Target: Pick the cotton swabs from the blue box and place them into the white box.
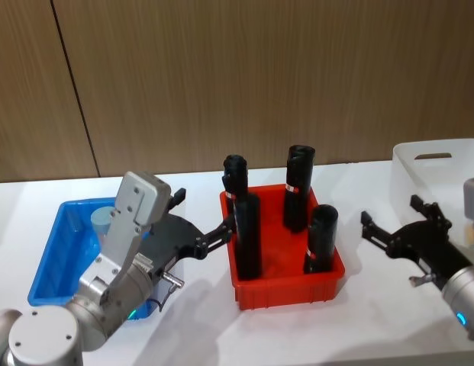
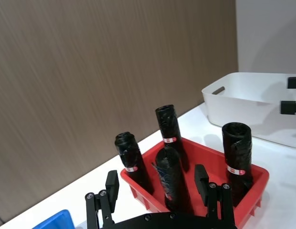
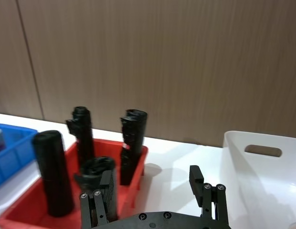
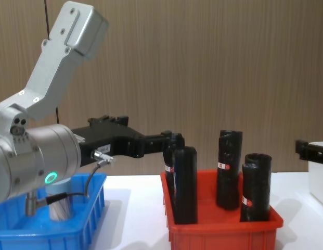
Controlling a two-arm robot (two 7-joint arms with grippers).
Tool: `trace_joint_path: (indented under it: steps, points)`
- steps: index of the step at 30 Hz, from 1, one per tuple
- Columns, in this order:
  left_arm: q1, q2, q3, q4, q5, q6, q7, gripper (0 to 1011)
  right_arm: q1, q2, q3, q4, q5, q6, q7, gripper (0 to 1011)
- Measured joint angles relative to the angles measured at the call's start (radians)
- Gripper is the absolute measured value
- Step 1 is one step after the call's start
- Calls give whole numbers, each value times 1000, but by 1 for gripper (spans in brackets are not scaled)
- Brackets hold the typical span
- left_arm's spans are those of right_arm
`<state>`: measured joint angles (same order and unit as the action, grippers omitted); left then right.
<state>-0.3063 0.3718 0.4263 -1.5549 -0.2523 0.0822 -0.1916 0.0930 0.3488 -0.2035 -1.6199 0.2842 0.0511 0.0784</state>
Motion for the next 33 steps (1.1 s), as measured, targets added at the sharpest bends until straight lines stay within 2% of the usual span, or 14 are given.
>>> trace_joint_path:
  steps: [8,14,33]
  points:
    - [42,7,17,-43,31,-41,108,1004,-75,-8,-16,-102,2,-12,-8,1002]
    - [63,10,26,-66,48,-62,164,1004,-101,-11,-22,-138,3,-16,-12,1002]
    - [69,10,29,-72,52,-69,181,1004,-108,-11,-23,-147,3,-17,-13,1002]
